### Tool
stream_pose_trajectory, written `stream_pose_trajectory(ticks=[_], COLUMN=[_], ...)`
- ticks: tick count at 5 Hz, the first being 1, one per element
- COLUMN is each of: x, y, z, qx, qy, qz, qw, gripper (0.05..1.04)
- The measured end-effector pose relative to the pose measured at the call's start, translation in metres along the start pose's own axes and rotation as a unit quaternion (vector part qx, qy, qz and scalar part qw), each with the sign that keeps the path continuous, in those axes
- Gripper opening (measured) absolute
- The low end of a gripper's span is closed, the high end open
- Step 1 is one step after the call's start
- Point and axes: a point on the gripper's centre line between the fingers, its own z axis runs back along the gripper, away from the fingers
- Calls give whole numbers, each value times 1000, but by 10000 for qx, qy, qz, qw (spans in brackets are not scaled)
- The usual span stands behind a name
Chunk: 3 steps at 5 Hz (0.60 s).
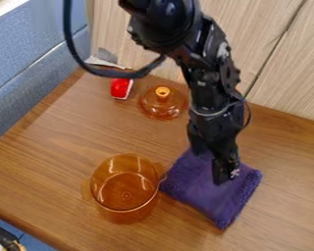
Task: Move the purple cloth to the right of the cup
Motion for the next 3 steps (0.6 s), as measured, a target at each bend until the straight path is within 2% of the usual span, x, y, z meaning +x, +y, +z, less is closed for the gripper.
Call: stream_pose_trajectory(ticks=[2,3], x=[2,2], y=[-6,-6], z=[40,41], qx=[150,158], qy=[-447,-460], qz=[-124,-125], qw=[9988,9987], gripper=[999,999])
